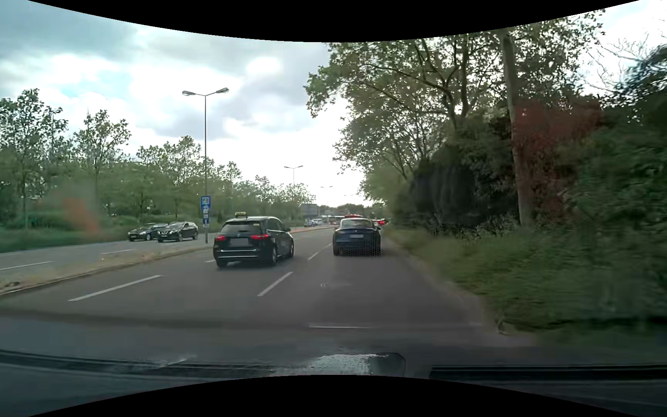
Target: Follow the waypoints while adhering to traffic rules and regulations
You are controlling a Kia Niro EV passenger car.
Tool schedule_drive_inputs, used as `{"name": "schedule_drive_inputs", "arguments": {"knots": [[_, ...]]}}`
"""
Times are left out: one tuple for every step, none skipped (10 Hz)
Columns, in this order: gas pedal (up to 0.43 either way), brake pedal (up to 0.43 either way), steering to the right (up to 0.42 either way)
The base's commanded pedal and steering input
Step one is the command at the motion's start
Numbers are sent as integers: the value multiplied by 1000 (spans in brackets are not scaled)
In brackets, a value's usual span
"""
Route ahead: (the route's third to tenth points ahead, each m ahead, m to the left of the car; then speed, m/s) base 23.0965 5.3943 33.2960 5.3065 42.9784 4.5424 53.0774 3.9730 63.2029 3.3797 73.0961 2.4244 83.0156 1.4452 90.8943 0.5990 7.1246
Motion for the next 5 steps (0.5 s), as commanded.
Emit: {"name": "schedule_drive_inputs", "arguments": {"knots": [[0, 0, 1], [0, 0, 1], [0, 6, 1], [0, 37, 1], [0, 55, 1]]}}
